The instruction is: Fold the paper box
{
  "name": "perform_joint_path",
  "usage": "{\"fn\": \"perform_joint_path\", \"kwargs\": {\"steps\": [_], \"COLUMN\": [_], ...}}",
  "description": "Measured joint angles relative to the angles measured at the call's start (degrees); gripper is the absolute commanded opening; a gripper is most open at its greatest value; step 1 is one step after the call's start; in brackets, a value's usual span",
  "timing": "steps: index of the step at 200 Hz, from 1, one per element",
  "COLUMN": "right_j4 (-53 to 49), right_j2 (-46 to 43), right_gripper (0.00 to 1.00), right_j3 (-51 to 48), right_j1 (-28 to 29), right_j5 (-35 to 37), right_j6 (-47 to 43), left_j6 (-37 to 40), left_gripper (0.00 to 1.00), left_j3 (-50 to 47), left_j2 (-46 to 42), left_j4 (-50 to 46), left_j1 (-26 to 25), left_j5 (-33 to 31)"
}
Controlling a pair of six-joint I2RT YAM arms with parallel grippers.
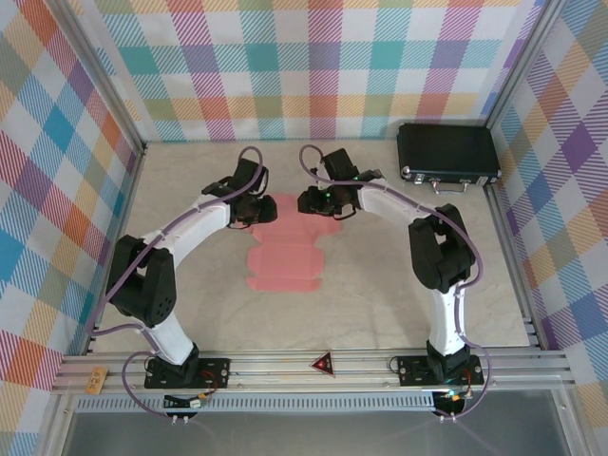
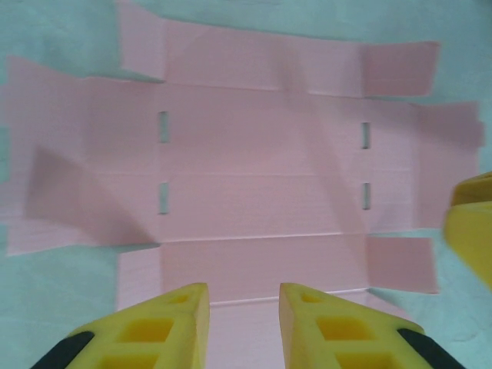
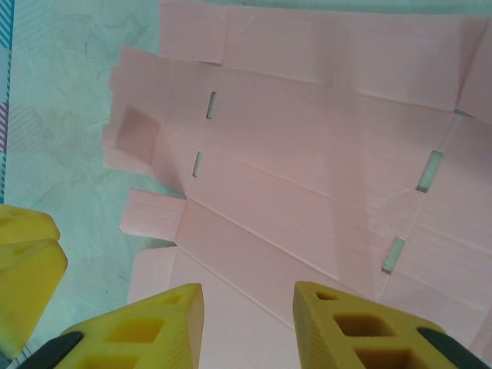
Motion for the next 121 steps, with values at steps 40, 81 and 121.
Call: {"fn": "perform_joint_path", "kwargs": {"steps": [40,81,121], "right_j4": [-5.3,-11.5,-14.6], "right_j2": [7.5,15.2,19.6], "right_gripper": [0.34,0.26,0.21], "right_j3": [8.0,17.9,23.4], "right_j1": [0.2,0.4,0.4], "right_j5": [-1.5,-1.4,-1.1], "right_j6": [-2.3,-5.4,-6.4], "left_j6": [0.0,-2.3,-6.6], "left_gripper": [0.27,0.15,0.0], "left_j3": [-5.2,-14.0,-22.8], "left_j2": [-3.3,-7.8,-9.0], "left_j4": [-1.0,1.0,6.9], "left_j1": [1.2,-0.1,-1.6], "left_j5": [1.9,7.4,12.1]}}
